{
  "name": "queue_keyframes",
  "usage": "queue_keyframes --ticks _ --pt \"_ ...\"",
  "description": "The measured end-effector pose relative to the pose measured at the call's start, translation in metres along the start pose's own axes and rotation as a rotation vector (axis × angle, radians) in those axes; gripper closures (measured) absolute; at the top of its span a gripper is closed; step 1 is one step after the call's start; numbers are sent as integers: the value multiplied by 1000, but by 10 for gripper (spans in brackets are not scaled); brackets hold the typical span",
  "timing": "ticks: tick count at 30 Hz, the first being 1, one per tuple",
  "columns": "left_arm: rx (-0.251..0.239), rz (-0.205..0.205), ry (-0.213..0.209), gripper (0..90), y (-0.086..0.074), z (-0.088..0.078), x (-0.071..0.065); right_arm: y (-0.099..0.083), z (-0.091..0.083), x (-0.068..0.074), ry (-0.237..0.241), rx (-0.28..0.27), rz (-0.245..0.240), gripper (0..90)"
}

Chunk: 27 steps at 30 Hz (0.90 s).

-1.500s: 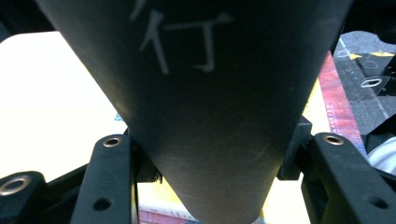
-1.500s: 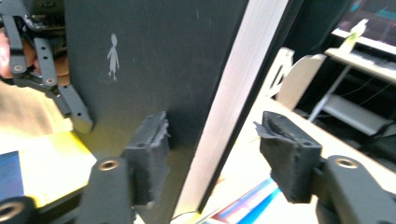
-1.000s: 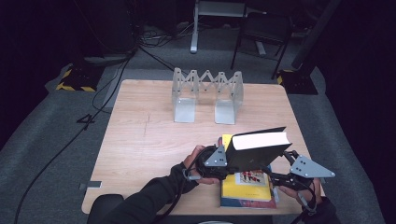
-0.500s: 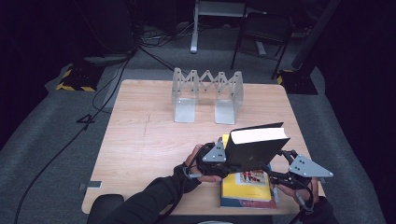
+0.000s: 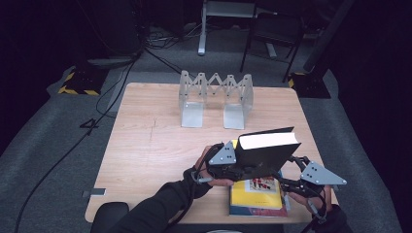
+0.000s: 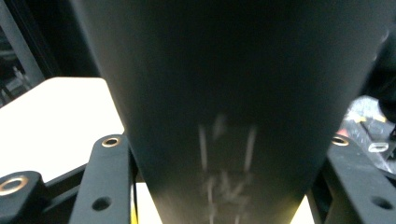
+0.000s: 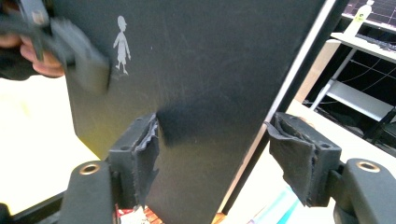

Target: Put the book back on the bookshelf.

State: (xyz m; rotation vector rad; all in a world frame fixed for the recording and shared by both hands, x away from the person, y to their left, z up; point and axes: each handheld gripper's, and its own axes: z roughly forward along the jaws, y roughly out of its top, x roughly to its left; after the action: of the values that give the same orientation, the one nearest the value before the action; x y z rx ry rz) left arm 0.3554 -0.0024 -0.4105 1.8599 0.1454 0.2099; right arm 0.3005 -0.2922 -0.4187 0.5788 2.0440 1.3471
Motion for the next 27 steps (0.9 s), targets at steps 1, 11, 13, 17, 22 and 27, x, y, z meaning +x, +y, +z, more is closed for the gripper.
queue_keyframes --ticks 1,11,13,17,22,27 --pt "-10 7 6 459 3 -2 0 -1 -1 0 3 -4 -1 403" --pt "-48 14 11 451 20 -2 1 -2 -1 2 2 -7 1 410" --pt "-54 0 19 448 23 0 0 -3 -1 2 3 0 -4 411" --pt "-61 -21 30 438 28 0 -1 -6 -6 1 17 9 -7 428" --pt "-66 -30 21 442 35 -1 1 -23 -24 -15 33 54 47 405" --pt "-80 -46 10 442 41 1 4 -37 -32 -38 -181 187 93 386"
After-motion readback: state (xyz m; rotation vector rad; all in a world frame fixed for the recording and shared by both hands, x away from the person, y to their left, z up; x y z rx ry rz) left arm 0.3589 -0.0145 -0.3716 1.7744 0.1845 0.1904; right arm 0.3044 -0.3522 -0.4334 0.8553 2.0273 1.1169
